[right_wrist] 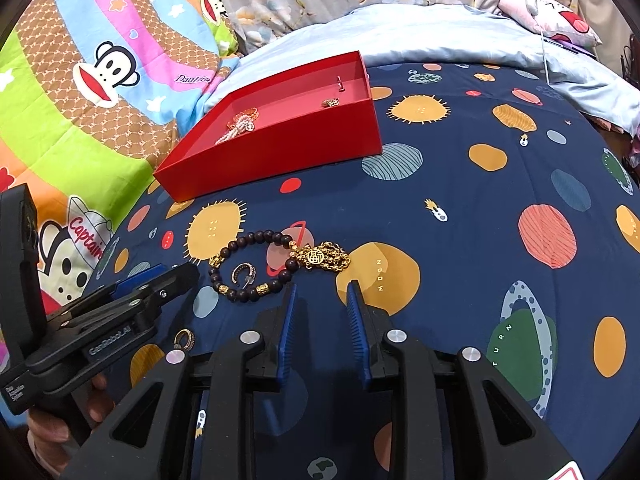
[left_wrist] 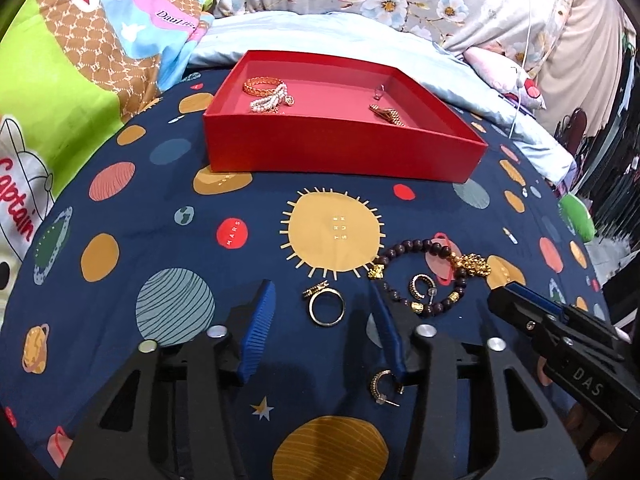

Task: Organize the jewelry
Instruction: 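Move both tools back over the remaining rings and beaded bracelet, then close the right tool on the gold pendant chain while the left tool closes beside the gold ring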

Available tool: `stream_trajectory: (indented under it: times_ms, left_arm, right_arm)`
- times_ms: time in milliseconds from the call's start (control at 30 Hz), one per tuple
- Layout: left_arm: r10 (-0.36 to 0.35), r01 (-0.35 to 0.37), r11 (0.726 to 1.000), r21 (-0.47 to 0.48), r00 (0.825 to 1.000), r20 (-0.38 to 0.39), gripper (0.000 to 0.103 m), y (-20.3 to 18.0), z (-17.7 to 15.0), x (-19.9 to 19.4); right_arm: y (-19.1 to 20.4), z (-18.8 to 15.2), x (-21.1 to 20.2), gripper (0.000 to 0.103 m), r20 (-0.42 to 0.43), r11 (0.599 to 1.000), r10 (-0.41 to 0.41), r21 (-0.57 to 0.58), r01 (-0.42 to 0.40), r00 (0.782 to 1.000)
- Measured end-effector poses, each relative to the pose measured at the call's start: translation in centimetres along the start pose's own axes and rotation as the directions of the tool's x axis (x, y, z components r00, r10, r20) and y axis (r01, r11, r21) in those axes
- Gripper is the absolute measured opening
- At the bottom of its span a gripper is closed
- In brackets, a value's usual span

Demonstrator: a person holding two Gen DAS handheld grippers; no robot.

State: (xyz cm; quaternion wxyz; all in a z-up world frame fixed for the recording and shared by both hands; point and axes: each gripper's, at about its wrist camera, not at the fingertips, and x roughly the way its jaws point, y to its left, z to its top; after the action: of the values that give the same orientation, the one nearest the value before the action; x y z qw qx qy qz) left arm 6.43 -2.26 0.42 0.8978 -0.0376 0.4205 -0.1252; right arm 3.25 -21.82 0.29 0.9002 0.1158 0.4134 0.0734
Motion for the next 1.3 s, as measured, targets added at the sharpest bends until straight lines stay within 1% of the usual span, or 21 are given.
stream_trajectory:
  times_ms: [33,100,133,200,300,500,633,867,967,1100,1167,1300]
  left_arm:
    - [0.003,-0.003,1.000,0.002,1.000,-0.001,0.039,0.0,0.0,0.0]
    - [0.005,-0.005,1.000,0.002,1.000,-0.002,0.026,0.2,0.1,0.1]
    - [0.004,-0.004,1.000,-0.001,1.000,-0.002,0.022,0.4,0.1,0.1]
    - [-0.012,0.012,1.000,-0.013,1.000,-0.005,0.009,0.8,0.1,0.1]
    - [-0.022,0.022,1.000,-0.015,1.000,-0.008,0.005,1.2,0.2,0.1]
    - [-0.027,0.027,0.999,-0.023,1.000,-0.006,0.005,1.8,0.2,0.0]
    - [-0.044,0.044,0.998,-0.038,0.999,-0.006,0.005,2.1,0.2,0.1]
    - [-0.054,0.054,0.998,-0.046,0.999,-0.007,0.006,2.2,0.2,0.2]
    - [-0.052,0.052,0.998,-0.044,0.999,-0.007,0.006,2.3,0.2,0.2]
    - [-0.054,0.054,0.998,-0.046,0.999,-0.007,0.006,2.3,0.2,0.2]
    - [-0.052,0.051,0.998,-0.043,0.999,-0.007,0.006,2.3,0.2,0.2]
    - [-0.052,0.052,0.998,-0.044,0.999,-0.007,0.006,2.3,0.2,0.2]
  right_arm:
    - [0.0,0.0,0.0,0.030,0.000,1.000,0.002,0.000,-0.002,1.000]
    - [0.0,0.0,0.1,0.030,0.000,1.000,0.004,0.000,-0.004,1.000]
    - [0.0,0.0,0.1,0.030,-0.001,1.000,0.006,0.000,-0.006,1.000]
    - [0.0,0.1,0.1,0.030,-0.002,1.000,0.008,0.001,-0.008,1.000]
    - [0.0,0.1,0.1,0.030,0.000,1.000,0.006,-0.001,-0.006,1.000]
    - [0.0,1.2,0.6,0.030,0.012,0.999,-0.030,-0.014,0.030,0.999]
    - [0.3,1.7,1.7,0.030,-0.019,0.999,-0.029,-0.022,0.029,0.999]
    - [0.6,2.2,2.3,0.030,-0.024,0.998,-0.053,-0.042,0.052,0.998]
    - [0.7,2.3,2.4,0.027,-0.025,0.996,-0.073,-0.051,0.072,0.997]
    - [0.6,2.3,2.5,0.018,-0.025,0.994,-0.095,-0.049,0.094,0.995]
    - [0.4,2.4,2.5,0.016,-0.024,0.995,-0.096,-0.040,0.095,0.995]
    - [0.2,2.4,2.4,0.015,-0.023,0.994,-0.099,-0.039,0.098,0.995]
